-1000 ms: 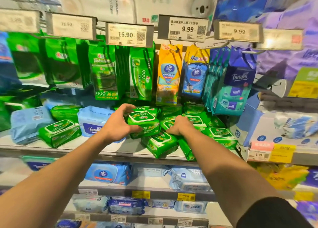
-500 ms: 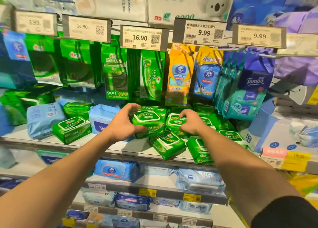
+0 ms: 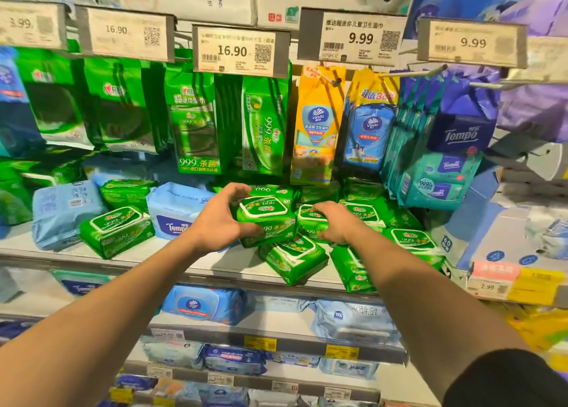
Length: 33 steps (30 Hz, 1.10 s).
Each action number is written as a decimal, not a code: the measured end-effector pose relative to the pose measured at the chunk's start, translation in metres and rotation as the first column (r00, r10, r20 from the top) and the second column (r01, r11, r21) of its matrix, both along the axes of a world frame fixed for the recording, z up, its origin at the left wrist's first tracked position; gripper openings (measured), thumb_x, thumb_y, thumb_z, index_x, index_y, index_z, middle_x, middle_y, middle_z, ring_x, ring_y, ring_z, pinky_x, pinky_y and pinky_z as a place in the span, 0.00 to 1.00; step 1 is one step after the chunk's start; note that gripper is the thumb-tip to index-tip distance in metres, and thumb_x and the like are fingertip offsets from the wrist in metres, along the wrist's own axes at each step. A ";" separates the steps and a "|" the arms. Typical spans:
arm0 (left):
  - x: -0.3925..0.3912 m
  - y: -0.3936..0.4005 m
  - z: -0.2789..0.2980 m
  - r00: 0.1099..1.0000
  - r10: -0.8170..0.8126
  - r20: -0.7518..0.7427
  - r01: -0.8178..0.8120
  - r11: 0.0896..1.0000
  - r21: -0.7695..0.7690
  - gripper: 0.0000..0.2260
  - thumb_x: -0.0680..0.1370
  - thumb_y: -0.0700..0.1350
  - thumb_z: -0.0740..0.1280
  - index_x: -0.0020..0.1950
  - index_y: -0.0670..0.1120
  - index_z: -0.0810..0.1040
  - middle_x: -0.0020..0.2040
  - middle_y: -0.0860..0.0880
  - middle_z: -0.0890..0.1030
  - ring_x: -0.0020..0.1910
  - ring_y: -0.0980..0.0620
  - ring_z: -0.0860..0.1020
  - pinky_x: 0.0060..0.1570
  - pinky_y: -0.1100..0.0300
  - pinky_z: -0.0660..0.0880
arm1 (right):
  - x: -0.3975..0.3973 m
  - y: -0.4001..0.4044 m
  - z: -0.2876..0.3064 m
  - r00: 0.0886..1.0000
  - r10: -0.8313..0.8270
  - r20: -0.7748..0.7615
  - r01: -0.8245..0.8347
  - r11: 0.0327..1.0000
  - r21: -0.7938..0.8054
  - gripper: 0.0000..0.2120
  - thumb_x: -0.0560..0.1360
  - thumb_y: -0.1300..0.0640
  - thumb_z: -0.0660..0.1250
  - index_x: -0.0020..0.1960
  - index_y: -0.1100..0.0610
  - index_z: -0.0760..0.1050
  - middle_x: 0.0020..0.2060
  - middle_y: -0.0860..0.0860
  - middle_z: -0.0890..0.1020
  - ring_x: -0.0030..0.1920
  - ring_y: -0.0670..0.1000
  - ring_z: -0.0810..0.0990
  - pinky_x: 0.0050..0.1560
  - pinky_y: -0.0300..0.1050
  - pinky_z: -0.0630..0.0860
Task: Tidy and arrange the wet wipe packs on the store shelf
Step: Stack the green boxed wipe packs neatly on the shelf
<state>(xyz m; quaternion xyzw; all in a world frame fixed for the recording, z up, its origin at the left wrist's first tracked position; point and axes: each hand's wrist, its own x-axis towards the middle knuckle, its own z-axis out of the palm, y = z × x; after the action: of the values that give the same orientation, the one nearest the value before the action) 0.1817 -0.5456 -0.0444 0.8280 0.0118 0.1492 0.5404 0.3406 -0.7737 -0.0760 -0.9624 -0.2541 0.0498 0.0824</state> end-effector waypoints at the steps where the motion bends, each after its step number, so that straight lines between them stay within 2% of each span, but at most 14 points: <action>1: 0.000 0.000 0.000 1.000 -0.003 0.000 0.003 1.000 -0.002 0.34 0.64 0.34 0.80 0.65 0.46 0.71 0.61 0.48 0.77 0.55 0.51 0.80 0.57 0.52 0.78 | 0.000 -0.001 -0.003 1.000 -0.004 0.008 0.004 1.000 0.026 0.37 0.72 0.62 0.74 0.77 0.51 0.62 0.74 0.54 0.66 0.69 0.59 0.69 0.62 0.52 0.76; 4: 0.004 0.000 0.001 1.000 -0.006 0.001 0.006 1.000 -0.003 0.33 0.64 0.33 0.80 0.65 0.46 0.71 0.61 0.48 0.77 0.56 0.51 0.79 0.59 0.52 0.77 | 0.000 -0.001 -0.005 1.000 -0.014 0.022 0.013 0.999 0.041 0.37 0.72 0.67 0.70 0.76 0.51 0.62 0.74 0.53 0.64 0.67 0.59 0.71 0.56 0.51 0.80; 8: 0.008 0.000 0.002 1.000 0.006 0.006 -0.006 1.000 0.010 0.33 0.63 0.34 0.81 0.64 0.47 0.72 0.60 0.49 0.77 0.56 0.51 0.79 0.58 0.51 0.77 | 0.001 0.003 -0.002 1.000 -0.012 0.002 0.012 1.000 -0.002 0.37 0.70 0.67 0.69 0.75 0.51 0.61 0.70 0.56 0.68 0.69 0.60 0.66 0.62 0.55 0.75; 11: 0.010 0.000 0.000 1.000 -0.006 -0.006 0.006 1.000 0.005 0.34 0.63 0.36 0.81 0.64 0.47 0.72 0.61 0.49 0.77 0.57 0.49 0.79 0.60 0.47 0.76 | 0.000 0.005 0.004 0.999 -0.014 -0.036 0.013 0.999 -0.032 0.34 0.70 0.61 0.71 0.72 0.49 0.61 0.62 0.59 0.71 0.68 0.62 0.63 0.62 0.57 0.71; 14: 0.011 -0.001 0.001 1.000 -0.013 -0.012 0.013 1.000 0.016 0.34 0.62 0.37 0.82 0.64 0.48 0.72 0.62 0.49 0.77 0.60 0.47 0.77 0.62 0.45 0.75 | -0.003 0.006 0.011 0.999 0.019 0.033 -0.015 0.993 -0.120 0.33 0.68 0.51 0.73 0.68 0.48 0.63 0.60 0.59 0.71 0.64 0.61 0.64 0.63 0.55 0.65; 16: 0.012 -0.002 0.002 1.000 -0.006 -0.005 0.006 1.000 0.025 0.34 0.63 0.37 0.82 0.64 0.48 0.72 0.61 0.49 0.77 0.59 0.48 0.77 0.61 0.49 0.76 | -0.008 0.005 0.013 0.998 0.015 0.058 -0.008 0.993 -0.117 0.34 0.66 0.47 0.72 0.68 0.48 0.63 0.59 0.59 0.71 0.62 0.61 0.68 0.62 0.54 0.66; 19: 0.013 -0.004 0.006 1.000 -0.013 0.008 0.013 1.000 0.019 0.34 0.63 0.36 0.81 0.64 0.48 0.72 0.60 0.50 0.77 0.54 0.52 0.80 0.52 0.58 0.79 | -0.013 0.000 0.013 0.996 -0.022 0.082 0.028 0.997 -0.077 0.34 0.64 0.40 0.73 0.65 0.50 0.65 0.58 0.57 0.73 0.56 0.60 0.75 0.56 0.52 0.72; 22: 0.014 -0.006 0.008 1.000 -0.025 0.007 0.025 1.000 0.010 0.34 0.63 0.35 0.81 0.65 0.48 0.72 0.60 0.49 0.78 0.52 0.52 0.81 0.52 0.56 0.80 | -0.016 -0.007 0.016 0.974 -0.214 0.078 0.213 0.977 0.029 0.40 0.62 0.35 0.73 0.67 0.52 0.65 0.60 0.57 0.73 0.57 0.60 0.76 0.55 0.54 0.76; 24: 0.013 -0.010 0.008 1.000 -0.029 0.005 0.029 0.999 0.019 0.34 0.63 0.35 0.81 0.65 0.47 0.71 0.60 0.49 0.77 0.53 0.51 0.81 0.55 0.52 0.79 | -0.021 -0.004 0.018 0.901 -0.430 0.054 0.421 0.897 0.133 0.45 0.64 0.30 0.70 0.71 0.57 0.63 0.65 0.59 0.70 0.58 0.62 0.77 0.51 0.51 0.77; 27: 0.012 -0.013 0.006 0.999 -0.029 0.017 0.029 0.999 0.043 0.34 0.63 0.36 0.81 0.65 0.47 0.71 0.60 0.50 0.77 0.50 0.58 0.80 0.49 0.62 0.79 | -0.028 0.010 0.021 0.832 -0.554 0.033 0.541 0.823 0.177 0.46 0.70 0.26 0.60 0.71 0.62 0.65 0.69 0.61 0.63 0.57 0.63 0.77 0.45 0.49 0.74; 29: 0.010 -0.015 0.005 0.999 -0.034 0.013 0.034 0.999 0.033 0.33 0.64 0.35 0.80 0.65 0.46 0.71 0.59 0.51 0.77 0.48 0.61 0.80 0.45 0.67 0.77 | -0.028 0.015 0.024 0.863 -0.500 -0.069 0.505 0.849 0.155 0.41 0.74 0.28 0.55 0.66 0.64 0.70 0.71 0.62 0.63 0.55 0.63 0.78 0.42 0.45 0.72; 31: 0.007 -0.014 0.006 1.000 -0.026 0.017 0.026 0.999 0.031 0.33 0.64 0.34 0.80 0.65 0.46 0.71 0.58 0.51 0.77 0.48 0.61 0.79 0.45 0.70 0.76 | -0.025 0.012 0.030 0.931 -0.345 -0.118 0.360 0.921 0.146 0.27 0.80 0.39 0.55 0.59 0.63 0.72 0.69 0.65 0.67 0.52 0.61 0.78 0.37 0.42 0.69; 32: 0.006 -0.014 0.007 0.999 -0.019 0.026 0.018 0.999 0.034 0.33 0.64 0.34 0.80 0.65 0.45 0.72 0.58 0.52 0.77 0.48 0.63 0.79 0.44 0.73 0.74 | -0.024 0.007 0.033 0.958 -0.265 -0.107 0.278 0.951 0.135 0.20 0.80 0.46 0.57 0.58 0.62 0.71 0.68 0.65 0.70 0.52 0.60 0.77 0.38 0.42 0.70; 33: 0.006 -0.013 0.008 0.999 -0.014 0.033 0.012 0.999 0.034 0.33 0.64 0.34 0.80 0.65 0.45 0.72 0.57 0.52 0.77 0.48 0.64 0.78 0.43 0.74 0.73 | -0.022 0.002 0.035 0.980 -0.179 -0.088 0.188 0.976 0.108 0.16 0.79 0.52 0.59 0.61 0.61 0.71 0.68 0.63 0.70 0.56 0.59 0.75 0.45 0.44 0.72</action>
<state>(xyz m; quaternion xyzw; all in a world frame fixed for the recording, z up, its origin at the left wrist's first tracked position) 0.1875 -0.5588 -0.0367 0.8345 -0.0050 0.1594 0.5274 0.3183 -0.7717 -0.0412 -0.9726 -0.1631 0.0647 0.1523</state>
